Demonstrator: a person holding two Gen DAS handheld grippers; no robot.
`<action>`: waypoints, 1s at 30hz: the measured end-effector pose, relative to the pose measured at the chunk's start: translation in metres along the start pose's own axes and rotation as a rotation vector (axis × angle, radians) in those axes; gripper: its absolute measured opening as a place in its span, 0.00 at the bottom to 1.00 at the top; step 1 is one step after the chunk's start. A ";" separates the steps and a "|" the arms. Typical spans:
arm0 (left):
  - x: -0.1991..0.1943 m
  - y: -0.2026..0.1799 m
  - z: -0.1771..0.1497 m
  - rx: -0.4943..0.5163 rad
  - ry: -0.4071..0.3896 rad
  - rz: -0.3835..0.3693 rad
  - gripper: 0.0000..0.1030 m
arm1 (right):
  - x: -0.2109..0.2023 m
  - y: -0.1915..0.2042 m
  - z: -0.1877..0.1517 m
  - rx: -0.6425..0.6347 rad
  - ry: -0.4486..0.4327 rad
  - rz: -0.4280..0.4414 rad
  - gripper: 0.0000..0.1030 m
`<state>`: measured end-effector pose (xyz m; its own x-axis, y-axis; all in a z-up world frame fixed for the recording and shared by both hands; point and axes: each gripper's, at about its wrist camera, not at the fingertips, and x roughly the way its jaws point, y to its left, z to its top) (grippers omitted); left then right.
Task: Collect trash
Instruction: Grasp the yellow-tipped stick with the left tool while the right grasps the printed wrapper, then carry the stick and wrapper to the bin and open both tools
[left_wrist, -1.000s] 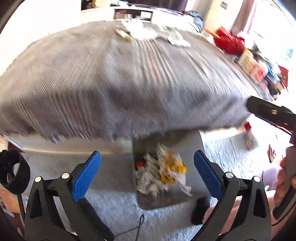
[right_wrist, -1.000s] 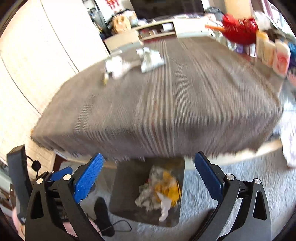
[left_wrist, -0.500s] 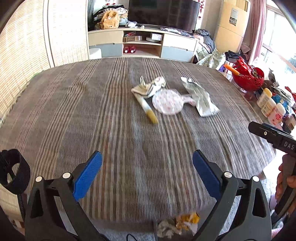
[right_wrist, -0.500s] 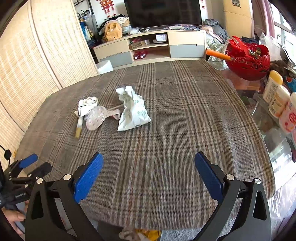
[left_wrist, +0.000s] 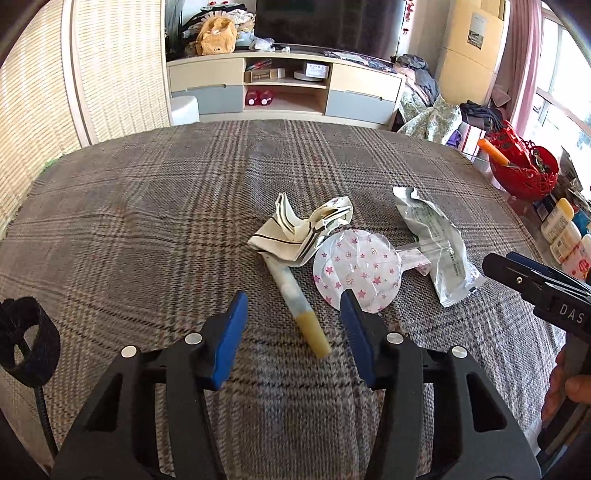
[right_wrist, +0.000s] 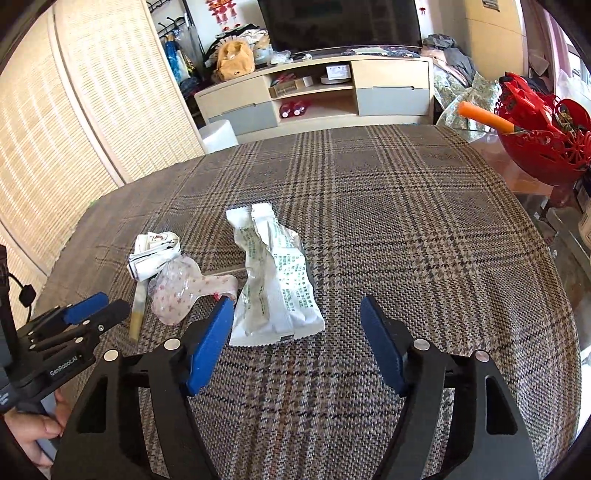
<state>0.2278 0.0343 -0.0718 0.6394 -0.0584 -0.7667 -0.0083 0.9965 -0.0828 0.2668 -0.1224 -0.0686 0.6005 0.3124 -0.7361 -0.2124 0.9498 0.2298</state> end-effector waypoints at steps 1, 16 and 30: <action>0.005 -0.001 0.000 0.002 0.006 0.001 0.47 | 0.004 0.000 0.000 -0.002 0.007 0.002 0.70; 0.031 0.001 0.001 0.017 0.013 0.046 0.28 | 0.039 0.023 -0.005 -0.092 0.045 -0.069 0.66; 0.009 0.005 -0.020 0.093 0.041 0.081 0.11 | 0.000 0.016 -0.011 -0.041 0.048 0.039 0.34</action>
<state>0.2181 0.0374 -0.0922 0.6076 0.0220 -0.7939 0.0140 0.9992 0.0384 0.2553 -0.1076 -0.0720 0.5533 0.3474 -0.7571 -0.2669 0.9349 0.2339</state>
